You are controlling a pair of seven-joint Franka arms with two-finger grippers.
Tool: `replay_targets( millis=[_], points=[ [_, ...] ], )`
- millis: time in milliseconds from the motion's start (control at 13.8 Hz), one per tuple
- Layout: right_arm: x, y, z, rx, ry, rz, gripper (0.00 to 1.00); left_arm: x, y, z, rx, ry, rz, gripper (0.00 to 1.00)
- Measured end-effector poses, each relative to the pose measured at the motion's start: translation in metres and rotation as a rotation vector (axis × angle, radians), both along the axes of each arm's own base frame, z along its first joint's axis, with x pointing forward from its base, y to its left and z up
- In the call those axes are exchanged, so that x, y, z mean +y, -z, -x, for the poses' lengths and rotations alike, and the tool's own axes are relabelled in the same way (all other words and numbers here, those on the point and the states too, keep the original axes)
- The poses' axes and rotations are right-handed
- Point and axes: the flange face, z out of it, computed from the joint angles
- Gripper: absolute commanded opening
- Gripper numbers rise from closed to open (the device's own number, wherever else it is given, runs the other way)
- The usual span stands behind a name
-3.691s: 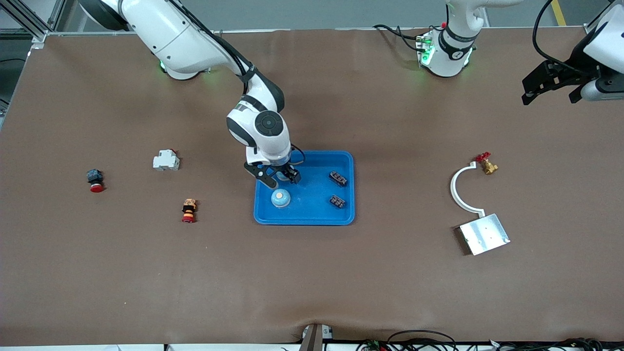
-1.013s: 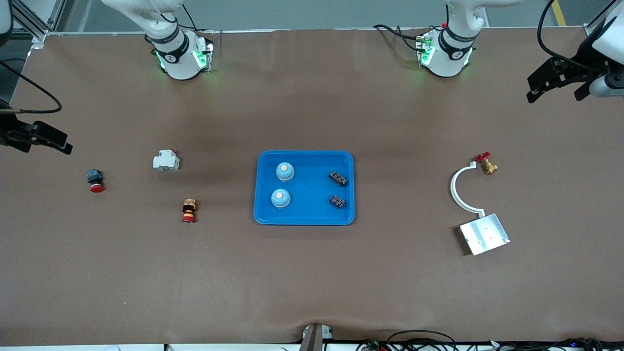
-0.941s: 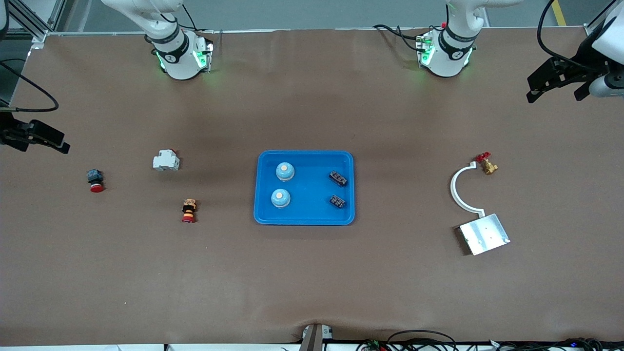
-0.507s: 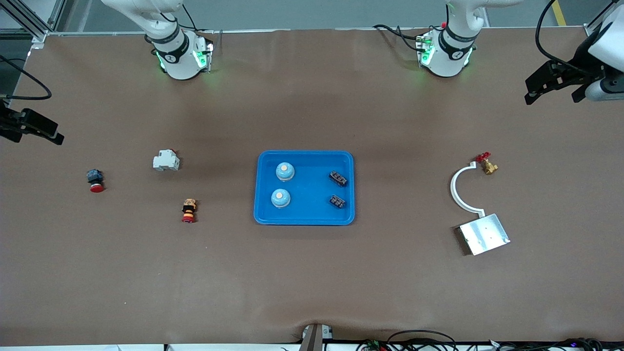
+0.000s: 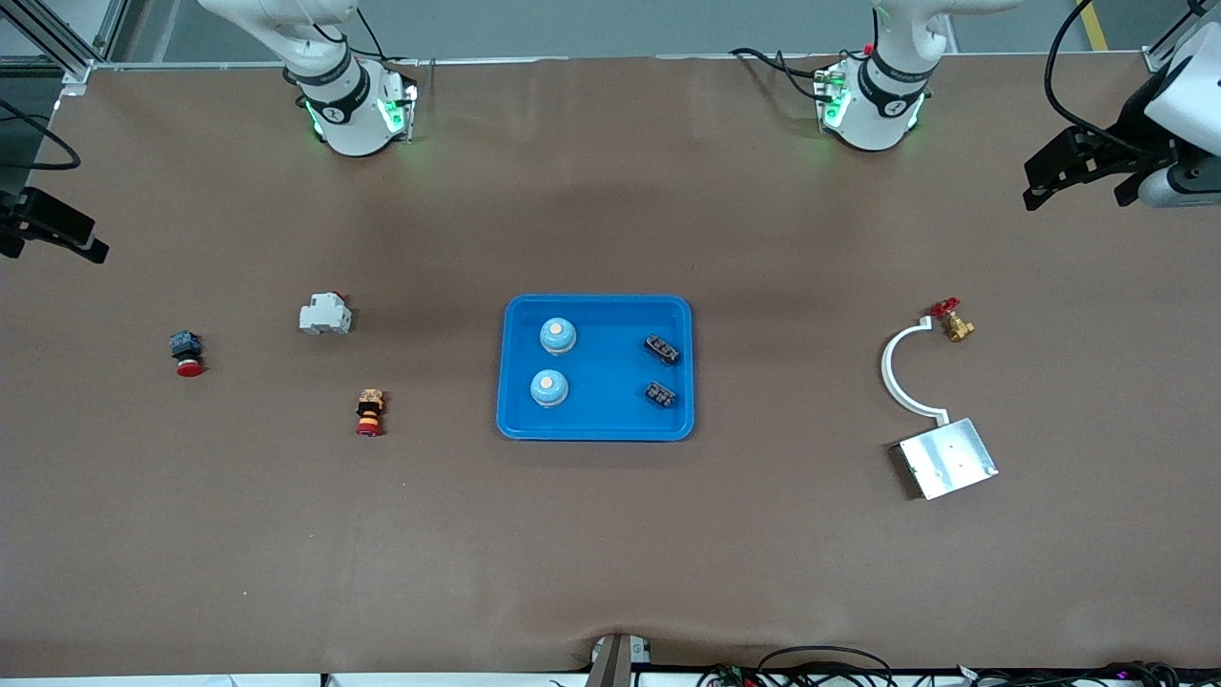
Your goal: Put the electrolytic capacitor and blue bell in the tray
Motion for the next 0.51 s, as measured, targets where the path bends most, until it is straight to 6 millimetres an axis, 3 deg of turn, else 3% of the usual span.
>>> replay_targets(
  millis=[507],
  points=[
    [-0.0006,-0.0010,-0.0014,-0.013,0.001,0.002,1.00,0.0005,0.0000,-0.0001,0.000,-0.001,0.000,1.00]
  ],
)
